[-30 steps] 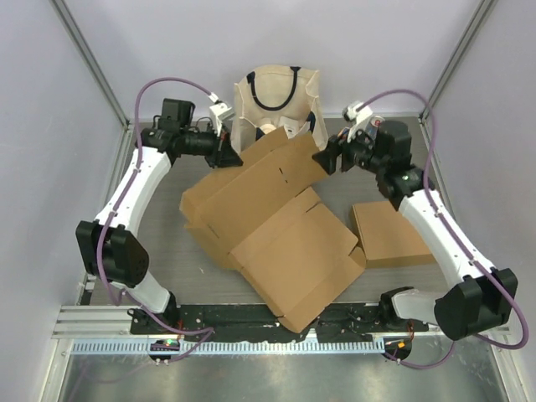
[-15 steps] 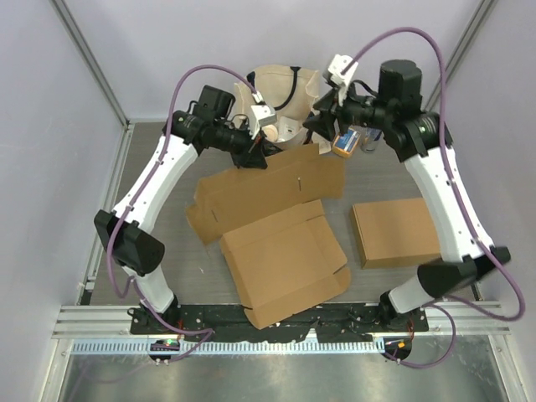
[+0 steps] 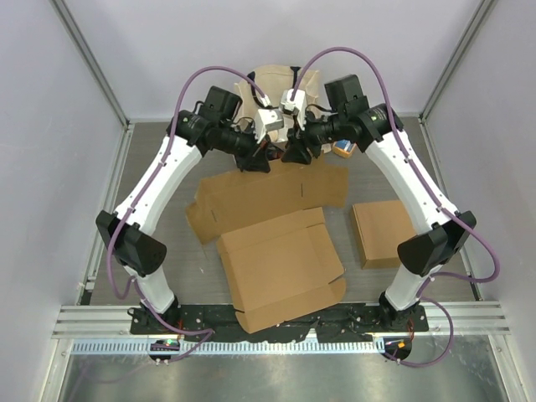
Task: Fold the paper box
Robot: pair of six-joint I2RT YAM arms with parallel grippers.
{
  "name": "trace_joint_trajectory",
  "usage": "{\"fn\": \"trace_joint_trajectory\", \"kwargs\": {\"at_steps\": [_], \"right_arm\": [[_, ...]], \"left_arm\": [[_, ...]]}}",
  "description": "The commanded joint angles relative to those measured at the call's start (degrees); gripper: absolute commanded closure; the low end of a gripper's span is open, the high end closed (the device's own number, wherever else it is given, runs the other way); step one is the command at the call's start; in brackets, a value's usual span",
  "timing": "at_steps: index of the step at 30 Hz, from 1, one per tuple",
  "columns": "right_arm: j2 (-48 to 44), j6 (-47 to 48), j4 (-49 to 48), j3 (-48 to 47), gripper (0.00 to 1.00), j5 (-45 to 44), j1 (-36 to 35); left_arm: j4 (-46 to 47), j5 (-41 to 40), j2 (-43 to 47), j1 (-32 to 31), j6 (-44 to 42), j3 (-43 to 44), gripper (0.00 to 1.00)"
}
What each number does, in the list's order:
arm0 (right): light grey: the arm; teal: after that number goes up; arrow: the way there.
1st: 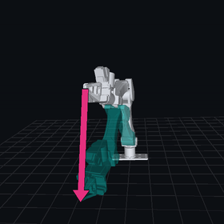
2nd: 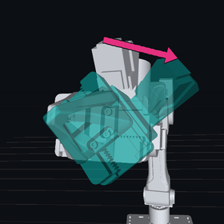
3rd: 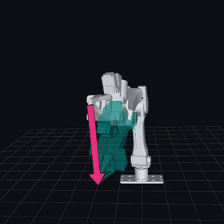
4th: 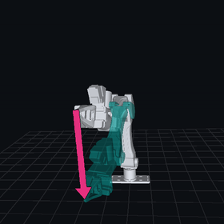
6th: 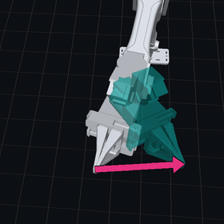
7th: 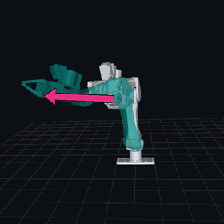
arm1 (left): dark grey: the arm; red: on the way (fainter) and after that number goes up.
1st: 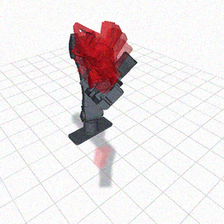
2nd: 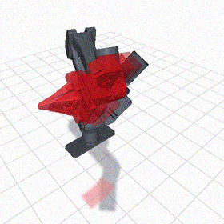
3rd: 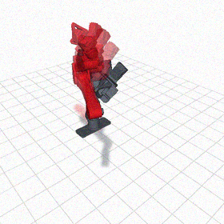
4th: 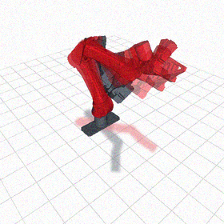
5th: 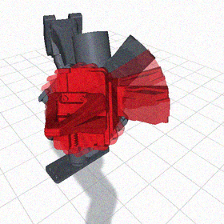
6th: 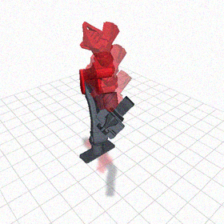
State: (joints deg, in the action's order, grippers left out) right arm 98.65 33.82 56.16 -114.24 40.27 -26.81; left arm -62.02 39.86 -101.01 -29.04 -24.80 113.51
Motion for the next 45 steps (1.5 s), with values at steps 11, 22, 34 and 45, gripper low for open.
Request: {"fn": "trace_joint_trajectory", "kwargs": {"at_steps": [11, 22, 34, 45], "right_arm": [[-2.32, -1.74, -5.00, 6.65, 0.79, 2.71, -1.49], [-4.69, -2.27, -10.11, 11.57, 0.57, 1.22, -1.49], [-4.78, -1.66, -11.25, 12.10, 0.82, 2.26, -1.23], [-12.08, -1.74, -13.89, 19.84, 0.98, 7.63, 3.87]], "left_arm": [[2.25, 1.54, 4.24, -0.05, -0.08, 0.13, 1.00], [8.93, 2.86, 9.16, 0.47, 1.86, -6.99, 1.00], [6.99, 1.03, 9.43, 0.56, 1.68, -4.97, 0.96], [23.70, 0.40, 23.75, 10.40, 11.88, -27.20, 0.73]]}}
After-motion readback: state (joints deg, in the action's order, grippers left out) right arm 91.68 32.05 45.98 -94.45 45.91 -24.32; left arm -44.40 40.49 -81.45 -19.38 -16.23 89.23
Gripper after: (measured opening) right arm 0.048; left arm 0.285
